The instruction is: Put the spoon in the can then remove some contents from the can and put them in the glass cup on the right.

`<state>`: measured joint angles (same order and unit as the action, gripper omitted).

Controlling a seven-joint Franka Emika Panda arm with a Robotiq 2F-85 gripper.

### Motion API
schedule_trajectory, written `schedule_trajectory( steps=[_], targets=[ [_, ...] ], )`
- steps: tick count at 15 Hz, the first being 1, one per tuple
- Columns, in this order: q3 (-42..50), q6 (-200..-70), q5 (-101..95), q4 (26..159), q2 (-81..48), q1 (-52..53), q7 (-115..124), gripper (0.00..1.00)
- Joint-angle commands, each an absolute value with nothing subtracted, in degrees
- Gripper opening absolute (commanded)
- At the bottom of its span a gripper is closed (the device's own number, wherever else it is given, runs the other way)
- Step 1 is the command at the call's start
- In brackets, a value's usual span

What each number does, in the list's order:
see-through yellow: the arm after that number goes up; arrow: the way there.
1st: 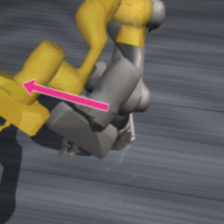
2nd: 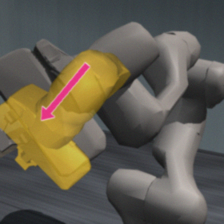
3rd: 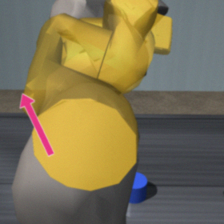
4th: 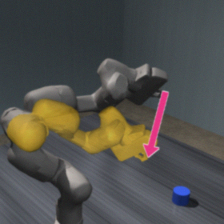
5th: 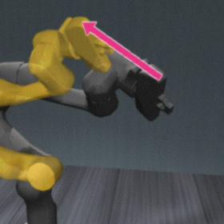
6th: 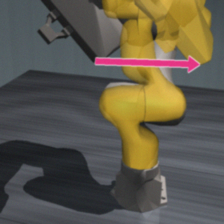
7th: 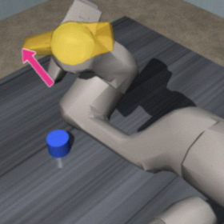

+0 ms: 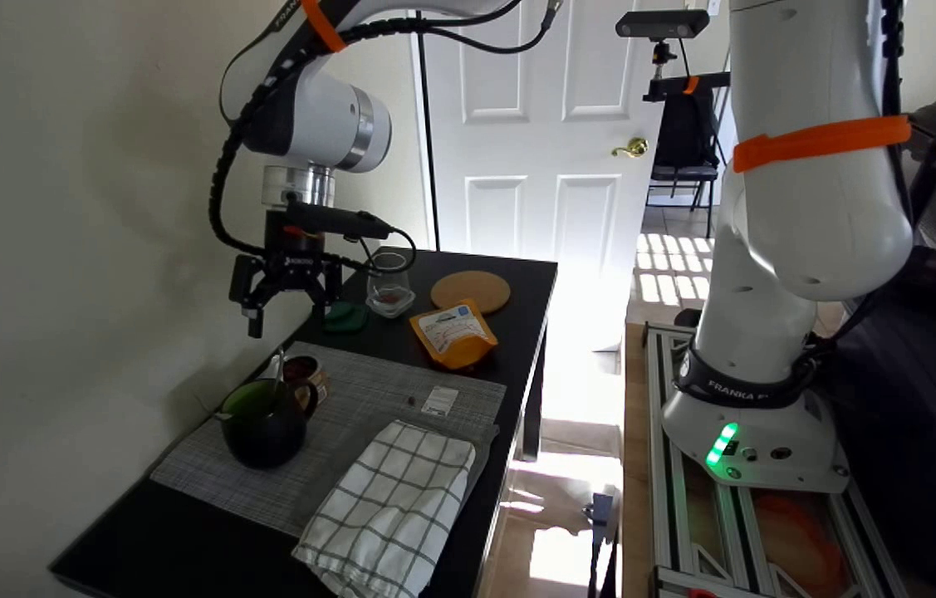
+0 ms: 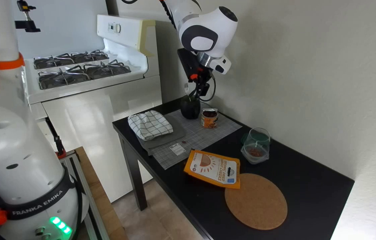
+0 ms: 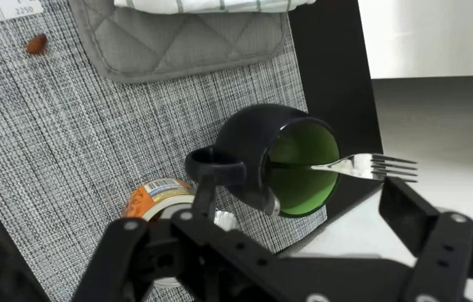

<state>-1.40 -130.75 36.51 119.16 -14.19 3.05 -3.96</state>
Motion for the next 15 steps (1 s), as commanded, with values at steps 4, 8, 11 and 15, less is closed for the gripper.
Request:
schedule_trajectory(
  steps=[4,8,11,15],
  targets=[
    [-3.06,-130.90,36.17,116.96,-16.47,1.77,-3.65,1.00],
    [-4.51,-131.48,39.02,116.39,-17.38,1.33,-7.33,1.00],
    [-5.49,-133.92,39.06,116.44,-18.31,1.90,-7.73,1.00],
    [-5.81,-137.07,37.22,117.16,-19.17,2.62,-4.40,1.00]
  ],
)
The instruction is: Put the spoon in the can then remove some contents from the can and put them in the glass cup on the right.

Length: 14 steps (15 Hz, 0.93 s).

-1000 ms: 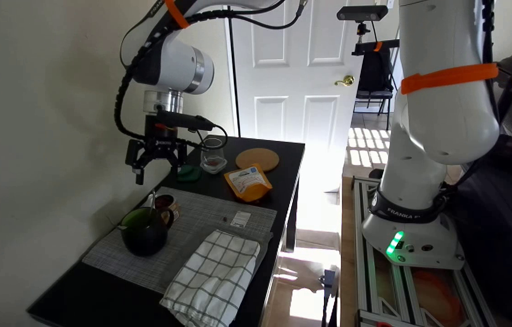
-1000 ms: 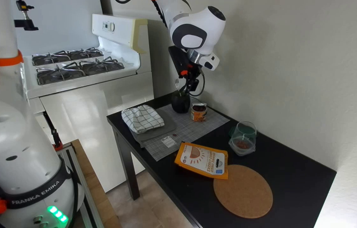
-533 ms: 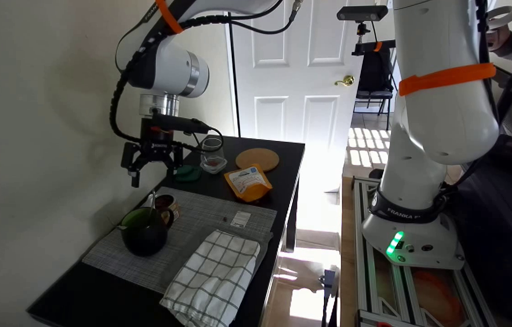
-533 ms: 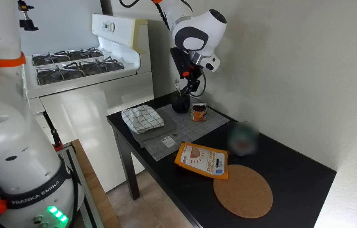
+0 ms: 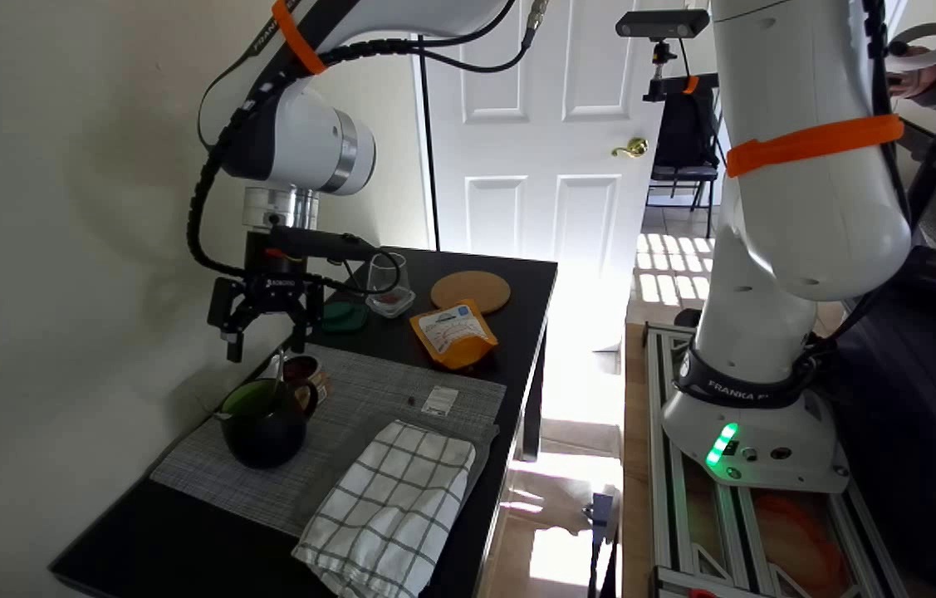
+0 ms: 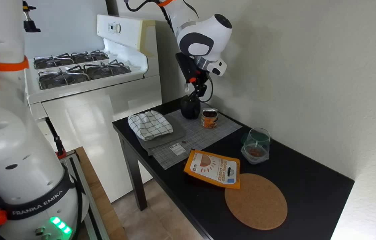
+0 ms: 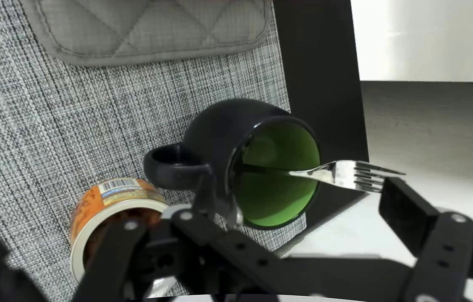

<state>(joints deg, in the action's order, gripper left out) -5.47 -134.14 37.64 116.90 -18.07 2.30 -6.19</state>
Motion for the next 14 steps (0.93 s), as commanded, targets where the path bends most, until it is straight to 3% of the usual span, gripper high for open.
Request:
schedule_trajectory(
  steps=[1,6,8,11,12,14],
  targets=[
    [-5.68,-138.53,36.67,117.88,-18.92,2.90,-3.28,1.00],
    [-5.59,-147.13,34.33,120.90,-18.20,4.11,1.41,0.99],
    [-5.53,-147.22,32.38,121.33,-18.32,4.55,3.65,0.89],
    [-5.88,-146.52,29.91,122.05,-17.94,4.63,6.17,0.80],
    [-5.89,-146.59,29.12,122.23,-17.85,4.72,7.00,0.73],
    [-6.06,-147.58,28.32,122.52,-17.68,4.79,7.86,0.76]
  ],
)
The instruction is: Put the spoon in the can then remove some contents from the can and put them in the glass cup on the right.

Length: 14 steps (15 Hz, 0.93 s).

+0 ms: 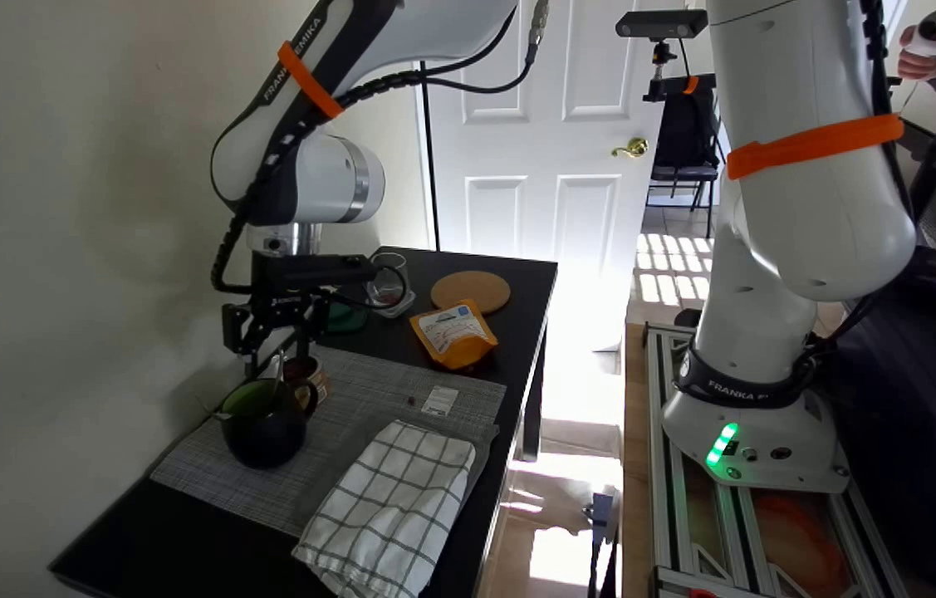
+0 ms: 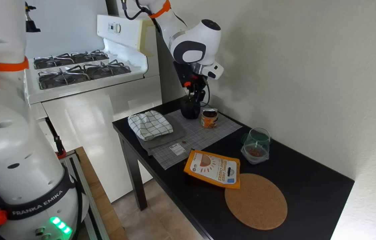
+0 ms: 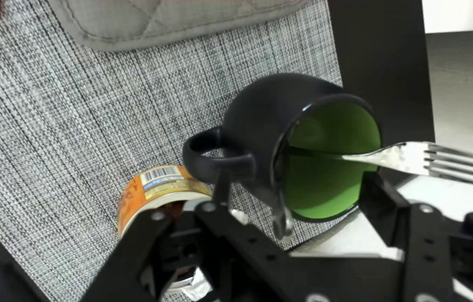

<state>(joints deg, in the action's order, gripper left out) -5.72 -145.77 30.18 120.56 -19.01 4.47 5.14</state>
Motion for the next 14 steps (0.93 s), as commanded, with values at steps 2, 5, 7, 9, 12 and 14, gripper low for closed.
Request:
schedule_trajectory(
  steps=[2,5,7,9,12,14],
  targets=[
    [-5.99,-148.36,27.82,122.58,-17.60,4.91,8.70,0.73],
    [-5.88,-149.88,27.19,122.65,-17.60,4.97,9.83,0.69],
    [-5.88,-150.54,26.83,122.62,-17.67,4.93,10.47,0.69],
    [-5.87,-150.59,26.42,122.65,-17.72,4.95,11.08,0.69],
    [-5.90,-150.26,26.05,122.58,-17.73,4.93,11.50,0.38],
    [-5.82,-149.95,25.79,122.53,-17.70,4.99,12.07,0.21]
  ],
)
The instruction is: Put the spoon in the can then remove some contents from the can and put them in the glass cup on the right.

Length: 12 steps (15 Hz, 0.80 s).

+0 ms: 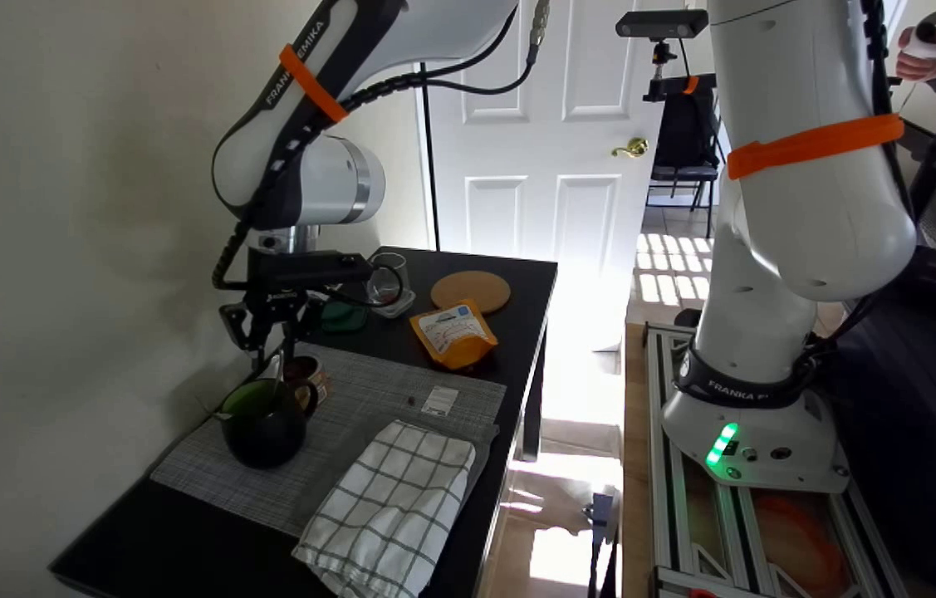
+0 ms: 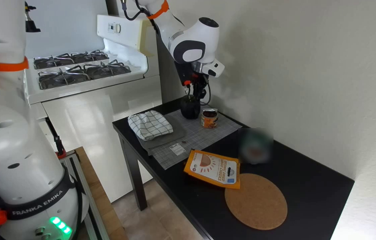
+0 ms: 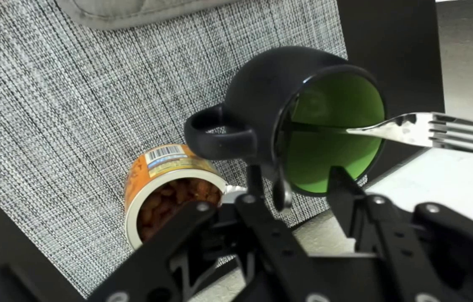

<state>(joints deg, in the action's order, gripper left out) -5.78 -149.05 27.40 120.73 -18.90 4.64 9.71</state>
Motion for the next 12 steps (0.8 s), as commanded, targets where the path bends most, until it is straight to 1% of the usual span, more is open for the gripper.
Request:
schedule_trajectory(
  steps=[1,2,4,7,12],
  targets=[
    [-5.80,-149.92,25.63,122.53,-17.66,5.01,12.27,0.18],
    [-5.79,-149.92,25.53,122.54,-17.66,5.02,12.38,0.15],
    [-5.73,-149.97,25.19,122.58,-17.62,5.07,12.61,0.00],
    [-6.31,-147.80,24.85,123.17,-16.24,4.58,11.20,0.02],
    [-5.41,-141.83,19.66,127.77,-6.49,4.77,9.54,0.02]
  ],
)
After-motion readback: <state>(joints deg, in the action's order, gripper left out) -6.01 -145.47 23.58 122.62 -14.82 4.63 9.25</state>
